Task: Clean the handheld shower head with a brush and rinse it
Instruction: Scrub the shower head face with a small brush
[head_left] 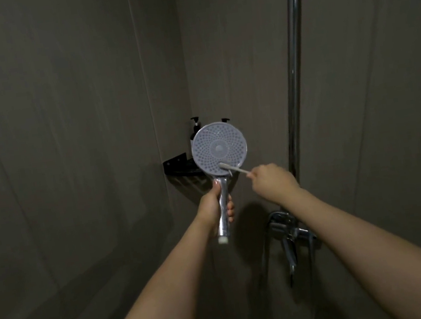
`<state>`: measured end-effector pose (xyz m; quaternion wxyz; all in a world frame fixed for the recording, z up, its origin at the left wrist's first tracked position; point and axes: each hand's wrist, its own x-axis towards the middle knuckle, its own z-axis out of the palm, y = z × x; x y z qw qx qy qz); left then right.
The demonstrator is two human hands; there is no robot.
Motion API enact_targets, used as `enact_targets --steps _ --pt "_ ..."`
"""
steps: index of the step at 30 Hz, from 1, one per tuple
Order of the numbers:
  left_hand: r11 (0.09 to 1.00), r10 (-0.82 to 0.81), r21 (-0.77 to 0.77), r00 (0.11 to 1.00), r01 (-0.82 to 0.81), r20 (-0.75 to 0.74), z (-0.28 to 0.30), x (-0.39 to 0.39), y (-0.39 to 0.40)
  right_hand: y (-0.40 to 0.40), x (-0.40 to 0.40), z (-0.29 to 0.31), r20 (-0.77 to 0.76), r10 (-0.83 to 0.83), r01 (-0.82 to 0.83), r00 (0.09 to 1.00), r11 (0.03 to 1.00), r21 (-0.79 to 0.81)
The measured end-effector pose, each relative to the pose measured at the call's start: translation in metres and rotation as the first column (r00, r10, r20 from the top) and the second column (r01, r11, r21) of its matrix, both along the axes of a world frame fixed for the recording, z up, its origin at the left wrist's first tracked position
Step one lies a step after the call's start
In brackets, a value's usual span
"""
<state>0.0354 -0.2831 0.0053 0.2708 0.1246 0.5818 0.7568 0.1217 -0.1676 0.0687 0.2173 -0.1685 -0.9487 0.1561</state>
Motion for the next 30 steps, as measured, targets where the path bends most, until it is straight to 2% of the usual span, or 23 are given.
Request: enact_targets --steps 2,5,7,11,13,15,17,19,22,25,27,30 --pt "1.0 -0.005 -0.006 1.0 0.005 0.005 -0.002 0.002 0.002 0.006 0.0 -0.01 -0.017 -0.062 0.062 0.998 0.997 -0.037" --pt "1.0 -0.008 -0.009 0.999 0.008 0.032 -0.011 0.004 0.006 0.012 0.0 -0.021 -0.22 -0.191 0.128 0.957 0.954 -0.273" --pt "1.0 0.003 -0.011 0.999 -0.002 0.044 -0.021 0.007 0.008 0.011 0.001 -0.027 -0.283 -0.232 0.126 0.931 0.929 -0.348" --pt "0.998 0.062 -0.015 0.998 -0.062 0.024 -0.039 0.014 0.017 0.003 -0.004 -0.049 -0.274 -0.054 -0.039 0.96 0.945 -0.324" --pt "0.995 0.099 -0.016 0.995 -0.099 0.006 -0.053 0.019 0.023 -0.002 -0.009 -0.06 -0.304 -0.006 -0.116 0.953 0.916 -0.384" --pt "0.994 0.111 -0.013 0.994 -0.111 -0.005 -0.07 0.025 0.026 -0.007 -0.012 -0.067 -0.347 -0.014 -0.201 0.938 0.794 -0.573" --pt "0.995 0.098 0.006 0.994 -0.099 0.043 -0.084 0.029 0.031 -0.01 -0.013 -0.073 -0.364 -0.038 -0.266 0.931 0.612 -0.745" --pt "0.994 0.074 0.065 0.988 -0.083 0.139 -0.095 0.033 0.04 -0.01 -0.015 -0.082 -0.363 -0.069 -0.275 0.929 0.527 -0.804" --pt "0.977 0.016 0.199 0.964 -0.071 0.264 -0.106 0.035 0.051 0.001 -0.018 -0.099 -0.333 -0.129 -0.199 0.934 0.587 -0.785" --pt "0.958 -0.003 0.27 0.941 -0.095 0.339 -0.111 0.031 0.057 0.019 -0.021 -0.119 -0.236 -0.154 -0.083 0.959 0.646 -0.758" --pt "0.956 -0.01 0.28 0.943 -0.089 0.332 -0.113 0.028 0.061 0.029 -0.024 -0.133 -0.18 -0.166 -0.035 0.97 0.634 -0.773" --pt "0.977 -0.006 0.205 0.958 -0.056 0.288 -0.118 0.026 0.07 0.041 -0.03 -0.146 -0.137 -0.186 0.006 0.973 0.613 -0.79"
